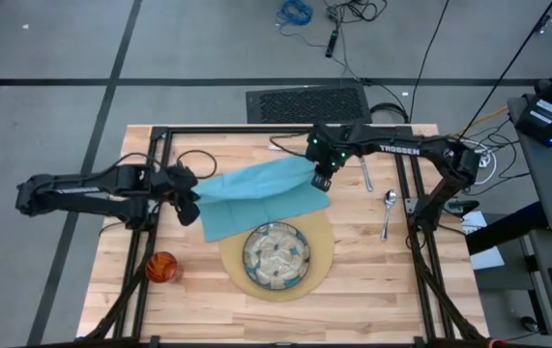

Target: Set table place

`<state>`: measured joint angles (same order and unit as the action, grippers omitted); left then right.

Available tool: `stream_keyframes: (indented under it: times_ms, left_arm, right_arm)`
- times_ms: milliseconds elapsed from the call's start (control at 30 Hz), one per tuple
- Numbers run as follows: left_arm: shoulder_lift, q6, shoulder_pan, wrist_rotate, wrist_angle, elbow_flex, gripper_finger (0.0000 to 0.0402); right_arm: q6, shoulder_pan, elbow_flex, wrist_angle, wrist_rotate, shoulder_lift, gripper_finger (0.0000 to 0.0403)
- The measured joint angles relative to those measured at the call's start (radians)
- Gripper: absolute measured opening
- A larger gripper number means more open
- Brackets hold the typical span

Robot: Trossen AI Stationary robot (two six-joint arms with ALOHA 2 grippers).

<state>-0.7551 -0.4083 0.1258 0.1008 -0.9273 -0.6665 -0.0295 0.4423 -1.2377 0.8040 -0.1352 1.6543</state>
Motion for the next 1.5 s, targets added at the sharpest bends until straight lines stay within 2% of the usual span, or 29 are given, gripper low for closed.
stream_keyframes:
  times_ms: [267, 633, 1267, 1500]
  left_arm:
    - [-0.015, -0.054, -0.053, -0.028, 0.066, 0.045, 0.0]
    - [-0.037, -0.11, -0.122, -0.049, 0.126, 0.105, 0.0]
    - [-0.037, -0.111, -0.155, -0.074, 0.161, 0.107, 0.0]
    - [-0.078, -0.11, -0.155, -0.074, 0.182, 0.107, 0.0007]
  right_arm:
    - [0.026, -0.009, 0.062, -0.028, -0.002, 0.0, 0.0]
    - [0.053, -0.067, 0.069, -0.033, -0.025, 0.0, 0.0]
    - [0.107, -0.085, 0.069, 0.042, -0.025, 0.0, 0.0]
    - [0.112, -0.085, 0.069, 0.06, -0.024, 0.0, 0.0]
